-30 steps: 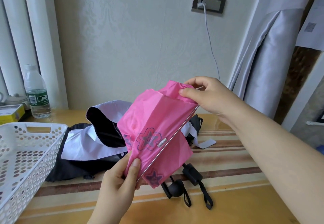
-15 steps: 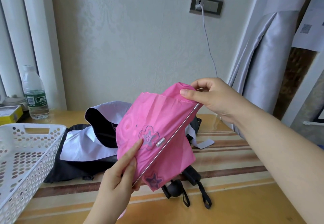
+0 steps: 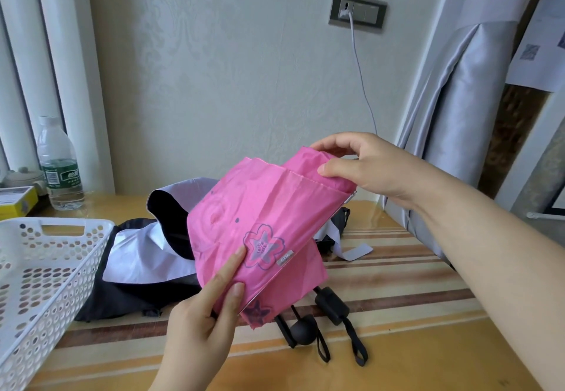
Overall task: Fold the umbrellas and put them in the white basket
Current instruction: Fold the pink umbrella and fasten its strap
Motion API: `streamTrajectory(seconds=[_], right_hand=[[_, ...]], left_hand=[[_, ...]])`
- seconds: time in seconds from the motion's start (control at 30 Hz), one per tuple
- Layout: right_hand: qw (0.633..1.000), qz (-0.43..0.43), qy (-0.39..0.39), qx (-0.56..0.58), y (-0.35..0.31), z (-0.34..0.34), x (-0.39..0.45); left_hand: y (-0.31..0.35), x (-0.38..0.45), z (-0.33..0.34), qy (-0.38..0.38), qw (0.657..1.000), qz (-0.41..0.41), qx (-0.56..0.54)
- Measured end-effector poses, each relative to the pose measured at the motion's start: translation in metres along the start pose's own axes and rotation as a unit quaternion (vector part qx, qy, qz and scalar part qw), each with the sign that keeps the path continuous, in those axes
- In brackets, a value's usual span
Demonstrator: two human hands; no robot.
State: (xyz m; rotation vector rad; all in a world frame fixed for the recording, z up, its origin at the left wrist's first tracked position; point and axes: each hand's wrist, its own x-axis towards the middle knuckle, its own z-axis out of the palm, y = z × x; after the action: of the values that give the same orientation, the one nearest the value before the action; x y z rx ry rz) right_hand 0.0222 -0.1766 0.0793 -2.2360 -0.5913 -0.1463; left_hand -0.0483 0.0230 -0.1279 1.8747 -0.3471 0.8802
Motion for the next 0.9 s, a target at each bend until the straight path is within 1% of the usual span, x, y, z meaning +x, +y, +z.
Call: streamTrajectory(seconds=[0.07, 0.17, 0.27, 0.33, 0.4, 0.5, 0.57, 0.67, 0.7, 0.8, 0.9], right_hand=[[1.0, 0.013, -0.02, -0.011, -0.002, -0.002, 0.0], [0.999, 0.013, -0.016, -0.028, -0.003, -0.003, 0.001], [0.995, -0.049, 0.01, -0.088, -0.002, -0.004, 0.0], [0.992, -0.079, 0.012, -0.096, -0.003, -0.006, -0.002], [0.991, -0.088, -0.005, -0.104, -0.006, -0.009, -0.003], [0.988, -0.069, -0.053, -0.128, -0.009, -0.01, 0.0], [0.989, -0.057, -0.044, -0.126, -0.007, -0.009, 0.002], [0.992, -0.049, -0.002, -0.112, -0.004, -0.01, 0.003], [0.993, -0.053, -0.006, -0.105, -0.003, -0.01, 0.002], [0.993, -0.084, -0.05, -0.066, -0.004, -0.013, -0.002], [0.991, -0.095, -0.057, -0.076, -0.004, -0.016, -0.004]], left_hand=[[0.002, 0.001, -0.001, -0.002, 1.0, 0.01, 0.018], [0.0, 0.0, -0.002, 0.005, 0.999, 0.026, 0.018], [0.002, 0.002, -0.003, 0.005, 0.999, 0.03, 0.019], [0.003, 0.002, -0.003, 0.005, 0.999, 0.029, 0.021], [0.002, 0.002, -0.003, 0.01, 0.999, 0.032, 0.023], [0.003, 0.002, -0.003, 0.014, 0.999, 0.036, 0.028], [0.004, 0.002, -0.003, 0.012, 0.999, 0.036, 0.027], [0.002, 0.001, -0.003, 0.012, 0.999, 0.039, 0.034], [0.0, 0.001, -0.003, 0.016, 0.998, 0.04, 0.039], [-0.003, -0.001, -0.001, 0.028, 0.998, 0.036, 0.036], [-0.005, -0.002, 0.0, 0.042, 0.999, 0.014, -0.002]])
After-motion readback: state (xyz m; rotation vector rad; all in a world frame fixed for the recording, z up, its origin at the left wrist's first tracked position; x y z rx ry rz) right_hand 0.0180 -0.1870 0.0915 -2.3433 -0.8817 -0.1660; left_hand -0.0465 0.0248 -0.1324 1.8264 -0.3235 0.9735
